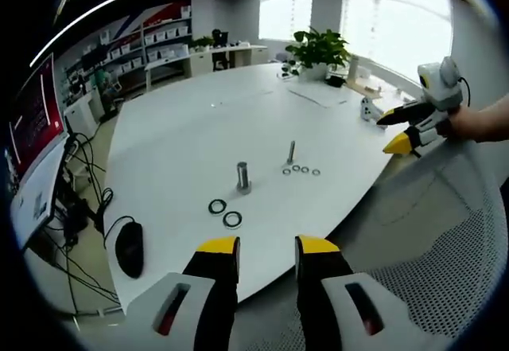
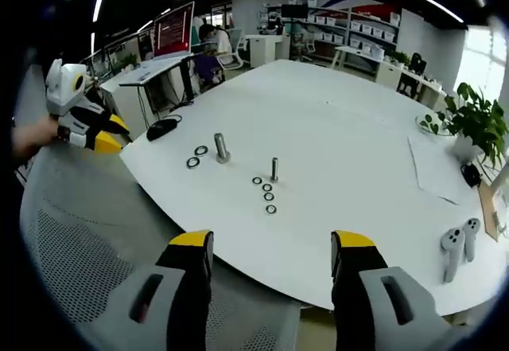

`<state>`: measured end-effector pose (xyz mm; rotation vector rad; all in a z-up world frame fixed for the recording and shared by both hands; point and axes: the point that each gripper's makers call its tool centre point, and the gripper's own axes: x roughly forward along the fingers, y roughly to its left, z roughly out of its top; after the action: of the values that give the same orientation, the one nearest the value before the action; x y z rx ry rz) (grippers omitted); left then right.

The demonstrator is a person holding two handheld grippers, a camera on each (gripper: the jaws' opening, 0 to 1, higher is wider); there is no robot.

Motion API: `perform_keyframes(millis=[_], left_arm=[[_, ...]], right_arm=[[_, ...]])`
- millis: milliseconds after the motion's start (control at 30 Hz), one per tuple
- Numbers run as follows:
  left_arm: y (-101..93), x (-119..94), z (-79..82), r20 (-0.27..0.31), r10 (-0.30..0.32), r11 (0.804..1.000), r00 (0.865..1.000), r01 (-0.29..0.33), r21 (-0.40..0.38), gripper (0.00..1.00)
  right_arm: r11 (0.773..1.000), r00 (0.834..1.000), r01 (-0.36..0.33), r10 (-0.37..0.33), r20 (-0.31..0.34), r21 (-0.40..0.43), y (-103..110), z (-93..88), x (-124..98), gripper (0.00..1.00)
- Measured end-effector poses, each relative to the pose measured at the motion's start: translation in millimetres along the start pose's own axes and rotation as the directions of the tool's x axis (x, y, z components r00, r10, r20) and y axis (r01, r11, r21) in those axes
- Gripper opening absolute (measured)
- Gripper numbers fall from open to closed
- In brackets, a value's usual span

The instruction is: Place the washer onto the threaded stud by aligning its center hole with the stud, sliding it down to the base, and recovering from edge contact or off-axis alignment until the washer reaches the visible bottom stop.

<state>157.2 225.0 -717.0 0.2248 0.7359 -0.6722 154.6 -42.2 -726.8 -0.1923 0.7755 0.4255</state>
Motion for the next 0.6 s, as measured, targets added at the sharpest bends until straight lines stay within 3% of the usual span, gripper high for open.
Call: perform_keyframes(millis=[600], left_arm=[[4.4,-0.3,0.2,0.0,0.02,1.0,1.0,-0.02,-0.022,0.26]], right_arm=[[1.0,1.0,-0.007,0.007,-0.013,0.005,0.3,-2.7,1.0,0.62]])
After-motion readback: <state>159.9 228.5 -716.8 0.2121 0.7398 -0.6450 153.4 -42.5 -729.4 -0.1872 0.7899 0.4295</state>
